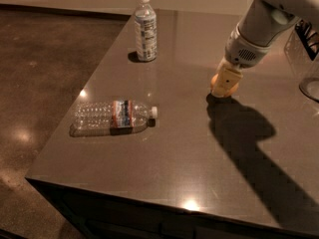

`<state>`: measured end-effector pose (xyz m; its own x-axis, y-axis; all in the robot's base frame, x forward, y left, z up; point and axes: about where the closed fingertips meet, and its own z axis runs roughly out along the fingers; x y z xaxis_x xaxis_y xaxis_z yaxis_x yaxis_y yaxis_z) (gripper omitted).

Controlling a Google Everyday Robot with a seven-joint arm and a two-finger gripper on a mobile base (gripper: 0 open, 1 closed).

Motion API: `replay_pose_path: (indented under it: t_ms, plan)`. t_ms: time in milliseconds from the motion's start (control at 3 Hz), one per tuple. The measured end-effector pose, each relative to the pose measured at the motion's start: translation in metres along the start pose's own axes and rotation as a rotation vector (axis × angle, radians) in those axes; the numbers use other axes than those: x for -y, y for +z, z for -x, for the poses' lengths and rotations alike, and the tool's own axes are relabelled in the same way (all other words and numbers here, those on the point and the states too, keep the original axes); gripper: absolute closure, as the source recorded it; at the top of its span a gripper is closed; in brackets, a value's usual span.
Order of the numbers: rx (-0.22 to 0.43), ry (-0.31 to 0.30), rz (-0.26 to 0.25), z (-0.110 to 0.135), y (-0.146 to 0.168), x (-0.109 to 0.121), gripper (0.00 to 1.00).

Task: Move orange near water bottle

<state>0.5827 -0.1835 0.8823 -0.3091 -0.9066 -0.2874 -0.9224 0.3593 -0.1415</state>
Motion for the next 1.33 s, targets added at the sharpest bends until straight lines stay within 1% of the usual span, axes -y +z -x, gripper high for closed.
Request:
replay_pose_path:
  t_ms: [333, 667, 1000, 1333]
  plan:
    - [0.035, -0.126, 0.021, 0.047, -0.006, -0.025, 1.0]
    - [0.031, -0.212, 0.05, 0.075, 0.002, -0.04, 1.0]
    - [0.001, -0.339, 0.087, 0.103, 0.015, -0.049, 1.0]
    - [-0.033, -0.466, 0.114, 0.127, 0.023, -0.05, 1.0]
